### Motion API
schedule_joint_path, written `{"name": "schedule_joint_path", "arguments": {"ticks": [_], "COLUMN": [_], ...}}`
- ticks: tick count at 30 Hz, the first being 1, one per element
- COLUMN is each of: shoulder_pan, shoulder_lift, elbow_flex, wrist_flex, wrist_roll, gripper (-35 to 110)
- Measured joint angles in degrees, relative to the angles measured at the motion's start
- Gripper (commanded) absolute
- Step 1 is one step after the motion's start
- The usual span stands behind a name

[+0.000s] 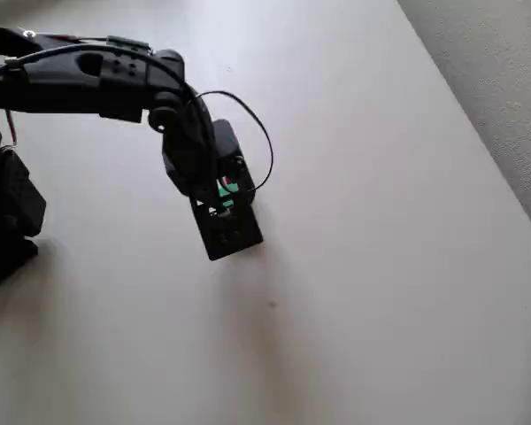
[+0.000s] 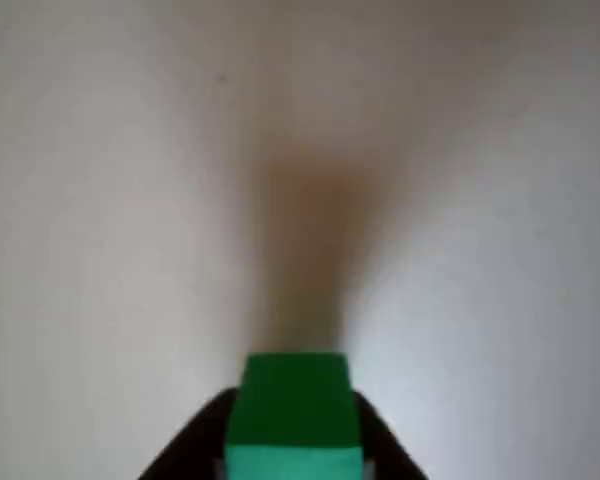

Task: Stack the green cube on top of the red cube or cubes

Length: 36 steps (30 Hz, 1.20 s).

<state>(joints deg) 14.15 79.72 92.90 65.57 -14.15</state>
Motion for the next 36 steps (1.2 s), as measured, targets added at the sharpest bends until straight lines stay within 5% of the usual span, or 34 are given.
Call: {"name": "schedule_joint_path", "arguments": {"ticks": [16, 36], "shoulder_pan": [-6.2, -13.4], "shoulder_lift": [9.6, 9.7], "elbow_flex": [-7.0, -9.0], "wrist_flex": [13.8, 15.3], "wrist_roll": [2.5, 6.1], "gripper": [-2, -2]}}
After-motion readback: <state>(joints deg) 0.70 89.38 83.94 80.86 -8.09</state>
